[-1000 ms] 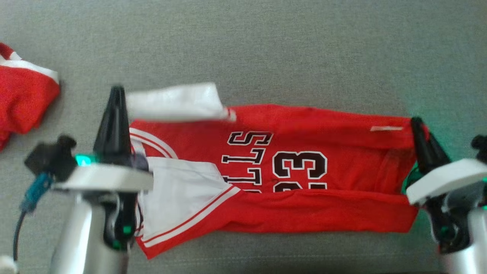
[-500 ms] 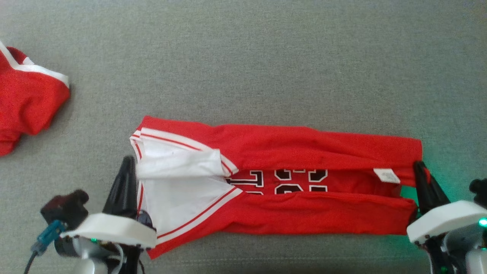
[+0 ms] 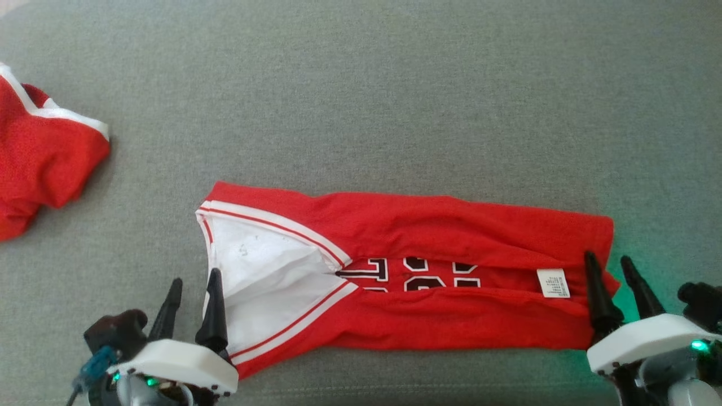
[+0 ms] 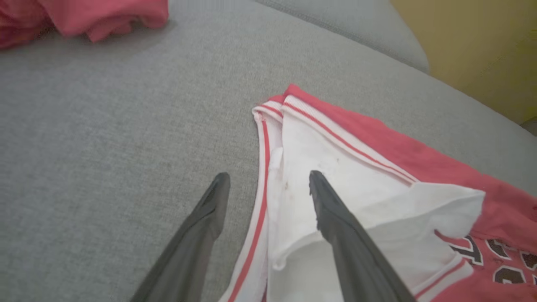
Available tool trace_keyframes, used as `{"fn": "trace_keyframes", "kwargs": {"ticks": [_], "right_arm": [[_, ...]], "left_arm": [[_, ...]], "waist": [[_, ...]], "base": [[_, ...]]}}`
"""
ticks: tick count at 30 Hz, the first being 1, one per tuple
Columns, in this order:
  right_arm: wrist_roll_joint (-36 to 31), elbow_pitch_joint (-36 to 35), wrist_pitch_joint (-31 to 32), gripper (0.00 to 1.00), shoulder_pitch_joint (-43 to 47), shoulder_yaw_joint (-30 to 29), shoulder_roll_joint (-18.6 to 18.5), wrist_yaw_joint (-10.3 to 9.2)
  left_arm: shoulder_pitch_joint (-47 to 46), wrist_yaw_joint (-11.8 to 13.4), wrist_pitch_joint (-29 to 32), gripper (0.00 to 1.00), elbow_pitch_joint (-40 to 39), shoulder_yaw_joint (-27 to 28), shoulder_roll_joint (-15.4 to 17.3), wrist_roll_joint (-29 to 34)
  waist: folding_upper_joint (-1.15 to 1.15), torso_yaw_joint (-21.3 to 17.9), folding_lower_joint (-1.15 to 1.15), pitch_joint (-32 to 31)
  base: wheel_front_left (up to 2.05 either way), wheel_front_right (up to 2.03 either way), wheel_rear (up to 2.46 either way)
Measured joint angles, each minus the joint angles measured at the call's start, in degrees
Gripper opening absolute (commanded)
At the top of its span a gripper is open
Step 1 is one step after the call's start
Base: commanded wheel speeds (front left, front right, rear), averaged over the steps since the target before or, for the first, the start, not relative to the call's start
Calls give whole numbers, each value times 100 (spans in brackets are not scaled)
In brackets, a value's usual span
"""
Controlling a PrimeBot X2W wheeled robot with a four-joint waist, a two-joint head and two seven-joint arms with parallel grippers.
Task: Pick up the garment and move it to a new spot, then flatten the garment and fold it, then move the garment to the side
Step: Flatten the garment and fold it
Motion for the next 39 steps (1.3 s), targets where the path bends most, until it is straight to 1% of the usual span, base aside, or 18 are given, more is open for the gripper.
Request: {"fn": "trace_keyframes", "kwargs": {"ticks": [3,4,8,13,17,21,29,39], "right_arm": [[-187,-259,-325,100,35,-13,11,0],[-187,-259,-325,100,35,-13,11,0],[-590,-709,-652,100,36,8,11,0],[-1043,-1096,-775,100,23,108,8,0],[-1278,-1327,-724,100,47,151,8,0],[-1373,-1446,-610,100,195,263,9,0],[-1374,-1517,-471,100,447,489,11,0],[-1368,-1518,-437,100,483,556,11,0]], "left_arm": [[-3,91,-339,100,-65,-29,9,253],[-3,91,-339,100,-65,-29,9,253],[-39,194,-659,100,-219,-77,44,559],[-209,227,-844,100,-482,-203,113,909],[-306,210,-864,100,-600,-310,224,1069],[-285,189,-719,100,-567,-407,283,1117],[-222,187,-581,100,-448,-533,365,1120],[-138,199,-552,100,-376,-544,383,1118]], "waist": [[0,1,0,-81],[0,1,0,-81],[0,-14,0,-216],[0,-46,0,-412],[0,-55,0,-603],[0,-77,0,-776],[0,-111,0,-911],[0,-67,0,-996]], "base": [[0,0,0],[0,0,0],[0,0,0],[0,0,0],[0,0,0],[0,0,0],[0,0,0],[0,0,0]]}}
